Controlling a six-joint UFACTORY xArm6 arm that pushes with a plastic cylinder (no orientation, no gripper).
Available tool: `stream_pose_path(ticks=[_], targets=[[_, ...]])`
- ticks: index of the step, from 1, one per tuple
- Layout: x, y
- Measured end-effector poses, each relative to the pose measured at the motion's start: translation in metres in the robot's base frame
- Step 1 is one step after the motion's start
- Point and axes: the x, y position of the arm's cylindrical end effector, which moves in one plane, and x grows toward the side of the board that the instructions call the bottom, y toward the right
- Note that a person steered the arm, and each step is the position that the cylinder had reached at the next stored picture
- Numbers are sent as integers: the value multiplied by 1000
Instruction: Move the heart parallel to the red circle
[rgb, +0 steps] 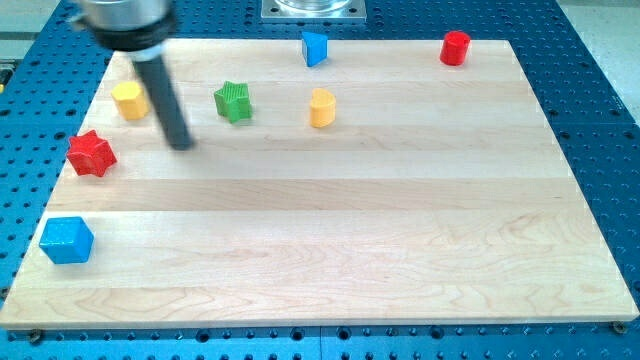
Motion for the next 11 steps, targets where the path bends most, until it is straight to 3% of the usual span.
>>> stream_pose_path(ticks=[1,2,4,5,7,8,9,10,11], targets=[[-46,75],[-61,148],[19,277],[5,225],[36,244],[54,217],[70,251],[57,318],[48,324]])
